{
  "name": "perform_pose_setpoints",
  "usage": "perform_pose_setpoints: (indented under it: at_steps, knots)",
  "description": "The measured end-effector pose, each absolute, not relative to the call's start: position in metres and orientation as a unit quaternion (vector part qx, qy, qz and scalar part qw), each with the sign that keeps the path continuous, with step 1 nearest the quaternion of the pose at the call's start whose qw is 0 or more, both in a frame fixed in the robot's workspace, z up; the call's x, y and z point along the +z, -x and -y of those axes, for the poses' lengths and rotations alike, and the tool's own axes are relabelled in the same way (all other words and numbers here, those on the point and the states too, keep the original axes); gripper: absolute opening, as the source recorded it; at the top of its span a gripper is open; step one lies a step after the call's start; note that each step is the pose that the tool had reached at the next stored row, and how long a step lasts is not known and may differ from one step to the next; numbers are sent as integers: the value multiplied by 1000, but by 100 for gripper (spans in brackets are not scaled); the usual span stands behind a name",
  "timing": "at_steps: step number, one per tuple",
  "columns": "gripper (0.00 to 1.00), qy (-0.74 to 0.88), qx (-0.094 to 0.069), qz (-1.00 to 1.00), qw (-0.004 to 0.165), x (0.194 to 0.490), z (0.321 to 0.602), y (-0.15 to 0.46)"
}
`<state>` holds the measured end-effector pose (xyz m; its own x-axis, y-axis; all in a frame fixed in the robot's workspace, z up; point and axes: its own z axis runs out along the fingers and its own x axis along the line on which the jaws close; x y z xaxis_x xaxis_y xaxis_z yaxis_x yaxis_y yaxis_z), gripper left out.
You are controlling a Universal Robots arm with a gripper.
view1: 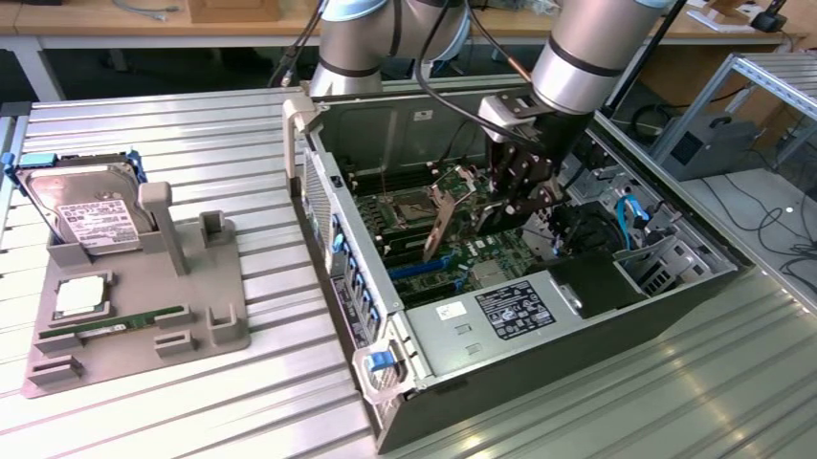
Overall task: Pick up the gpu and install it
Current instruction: 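Insert the gpu into the slot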
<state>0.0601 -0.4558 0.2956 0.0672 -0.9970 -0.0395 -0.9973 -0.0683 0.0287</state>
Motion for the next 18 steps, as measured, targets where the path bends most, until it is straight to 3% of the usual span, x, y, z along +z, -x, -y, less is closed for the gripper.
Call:
perform_pose_setpoints:
  at_steps: [18]
  knots:
    - [27,730,24,-683,3,292,457,-48]
